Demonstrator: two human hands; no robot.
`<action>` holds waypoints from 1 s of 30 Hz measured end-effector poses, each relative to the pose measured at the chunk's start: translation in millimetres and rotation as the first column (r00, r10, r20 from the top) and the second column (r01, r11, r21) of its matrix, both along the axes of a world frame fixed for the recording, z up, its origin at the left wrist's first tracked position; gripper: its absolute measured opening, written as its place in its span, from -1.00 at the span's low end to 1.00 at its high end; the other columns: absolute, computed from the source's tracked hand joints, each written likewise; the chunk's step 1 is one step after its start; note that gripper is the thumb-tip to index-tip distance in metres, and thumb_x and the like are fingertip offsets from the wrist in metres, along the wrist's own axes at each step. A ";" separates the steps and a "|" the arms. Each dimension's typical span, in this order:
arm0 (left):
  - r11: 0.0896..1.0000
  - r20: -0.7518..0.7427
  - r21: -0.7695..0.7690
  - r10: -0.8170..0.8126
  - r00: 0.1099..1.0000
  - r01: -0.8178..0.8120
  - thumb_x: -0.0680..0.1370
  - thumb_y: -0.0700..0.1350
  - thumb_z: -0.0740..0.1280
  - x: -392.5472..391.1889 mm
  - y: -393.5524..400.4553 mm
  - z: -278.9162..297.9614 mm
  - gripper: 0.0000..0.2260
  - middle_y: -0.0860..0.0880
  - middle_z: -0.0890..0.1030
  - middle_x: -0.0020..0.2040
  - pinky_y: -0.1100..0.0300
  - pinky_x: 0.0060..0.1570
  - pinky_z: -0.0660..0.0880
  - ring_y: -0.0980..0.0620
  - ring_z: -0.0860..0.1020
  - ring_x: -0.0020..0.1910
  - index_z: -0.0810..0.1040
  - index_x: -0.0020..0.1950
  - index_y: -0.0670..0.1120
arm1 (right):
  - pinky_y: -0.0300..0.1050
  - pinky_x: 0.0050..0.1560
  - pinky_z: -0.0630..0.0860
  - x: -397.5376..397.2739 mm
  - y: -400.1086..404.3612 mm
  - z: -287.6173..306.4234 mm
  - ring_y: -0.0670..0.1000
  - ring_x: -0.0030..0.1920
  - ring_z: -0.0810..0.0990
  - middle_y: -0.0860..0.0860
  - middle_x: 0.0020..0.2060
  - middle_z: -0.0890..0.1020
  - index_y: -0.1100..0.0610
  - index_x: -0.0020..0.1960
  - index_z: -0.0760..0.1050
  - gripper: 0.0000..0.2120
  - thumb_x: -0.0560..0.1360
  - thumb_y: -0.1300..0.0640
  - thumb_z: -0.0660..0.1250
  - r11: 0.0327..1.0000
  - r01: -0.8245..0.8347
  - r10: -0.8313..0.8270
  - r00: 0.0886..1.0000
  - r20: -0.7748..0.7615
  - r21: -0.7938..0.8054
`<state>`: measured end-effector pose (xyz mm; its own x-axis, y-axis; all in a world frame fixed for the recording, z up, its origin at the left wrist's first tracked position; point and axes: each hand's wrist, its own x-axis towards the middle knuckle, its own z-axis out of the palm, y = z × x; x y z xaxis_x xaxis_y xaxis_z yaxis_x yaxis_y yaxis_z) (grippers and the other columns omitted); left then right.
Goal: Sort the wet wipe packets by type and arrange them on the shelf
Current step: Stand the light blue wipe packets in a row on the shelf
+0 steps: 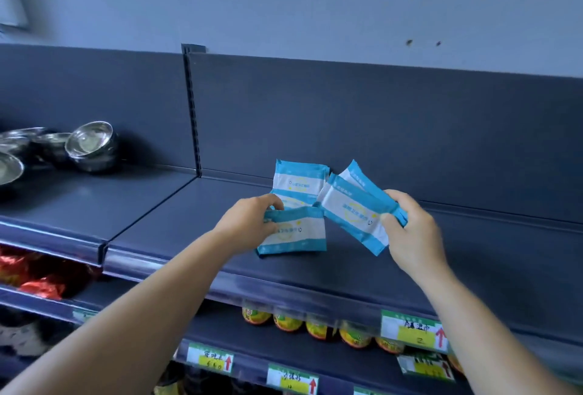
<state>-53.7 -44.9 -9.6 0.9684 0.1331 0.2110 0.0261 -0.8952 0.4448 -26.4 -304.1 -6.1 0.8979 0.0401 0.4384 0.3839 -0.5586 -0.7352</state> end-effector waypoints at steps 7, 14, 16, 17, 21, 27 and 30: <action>0.992 0.034 -0.094 -0.084 0.996 0.087 0.46 -0.17 0.40 33.6 34.1 -2.4 -0.73 0.06 0.60 0.07 0.24 -0.05 0.44 0.05 0.53 -0.02 0.54 0.13 0.03 | -0.46 -0.14 0.40 20.1 25.8 5.1 -0.37 -0.18 0.52 -0.35 -0.17 0.62 -0.23 -0.07 0.51 -0.59 0.52 0.33 0.30 0.966 -0.254 0.255 0.967 -0.009 0.046; 0.921 0.002 -0.280 -0.282 0.959 0.271 0.61 -0.16 0.21 47.3 50.1 -1.8 -0.81 0.12 0.59 0.06 0.26 0.08 0.45 0.11 0.53 0.06 0.57 0.11 0.03 | -0.49 -0.22 0.35 27.5 81.4 -14.0 -0.28 -0.20 0.51 -0.26 -0.14 0.59 -0.11 0.05 0.57 -0.71 0.50 0.25 0.27 0.925 -0.253 0.227 0.966 -0.122 -0.284; 0.834 -0.023 -0.487 -0.310 0.951 0.260 0.64 -0.03 0.12 39.3 48.2 3.6 -0.76 0.13 0.57 0.11 0.31 0.12 0.40 0.14 0.52 0.13 0.57 0.12 0.02 | -0.47 -0.32 0.34 27.5 88.2 -13.4 -0.32 -0.35 0.45 -0.23 -0.23 0.56 -0.10 0.03 0.54 -0.75 0.51 0.24 0.26 0.935 -0.206 0.180 0.977 -0.112 -0.290; 0.786 -0.033 -0.565 -0.324 0.945 0.250 0.61 0.09 0.12 37.3 50.6 4.3 -0.72 0.13 0.57 0.14 0.30 0.15 0.39 0.15 0.52 0.15 0.57 0.13 0.04 | -0.42 -0.38 0.34 27.8 93.0 -13.8 -0.27 -0.42 0.44 -0.19 -0.27 0.55 -0.10 0.01 0.53 -0.77 0.51 0.22 0.25 0.938 -0.184 0.156 0.981 -0.118 -0.293; 0.791 -0.103 -0.513 -0.441 0.891 0.333 0.27 0.30 0.40 35.5 57.5 -1.4 -0.36 0.13 0.47 0.23 0.28 0.13 0.43 0.16 0.46 0.21 0.40 0.29 0.12 | -0.34 -0.47 0.28 29.6 112.7 -16.9 -0.14 -0.46 0.40 -0.09 -0.25 0.58 -0.09 0.00 0.50 -0.81 0.52 0.19 0.23 0.942 -0.112 0.078 0.990 -0.117 -0.317; 0.904 -0.066 -0.266 -0.363 0.929 0.334 0.40 -0.06 0.48 58.1 64.8 -3.1 -0.48 0.10 0.52 0.14 0.27 0.02 0.48 0.12 0.52 0.05 0.40 0.32 0.04 | -0.26 -0.31 0.33 38.2 120.1 -21.6 -0.11 -0.17 0.48 -0.11 0.07 0.54 -0.09 0.21 0.36 -0.62 0.45 0.05 0.39 0.967 -0.050 -0.009 0.973 -0.231 -0.250; 0.901 -0.087 -0.259 -0.380 0.921 0.348 0.43 -0.05 0.45 70.2 67.7 -0.7 -0.49 0.11 0.48 0.16 0.29 0.02 0.44 0.14 0.50 0.05 0.40 0.34 0.05 | -0.25 -0.18 0.45 40.0 118.7 -24.3 -0.12 0.01 0.52 -0.20 0.08 0.53 -0.16 0.37 0.21 -0.30 0.35 0.02 0.49 0.986 -0.112 0.054 0.916 -0.398 -0.124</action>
<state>16.5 22.8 -10.2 0.9753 -0.2044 0.0843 -0.2086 -0.7242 0.6573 13.6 -185.4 -30.4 0.9869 0.1572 0.0358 0.1302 -0.6460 -0.7522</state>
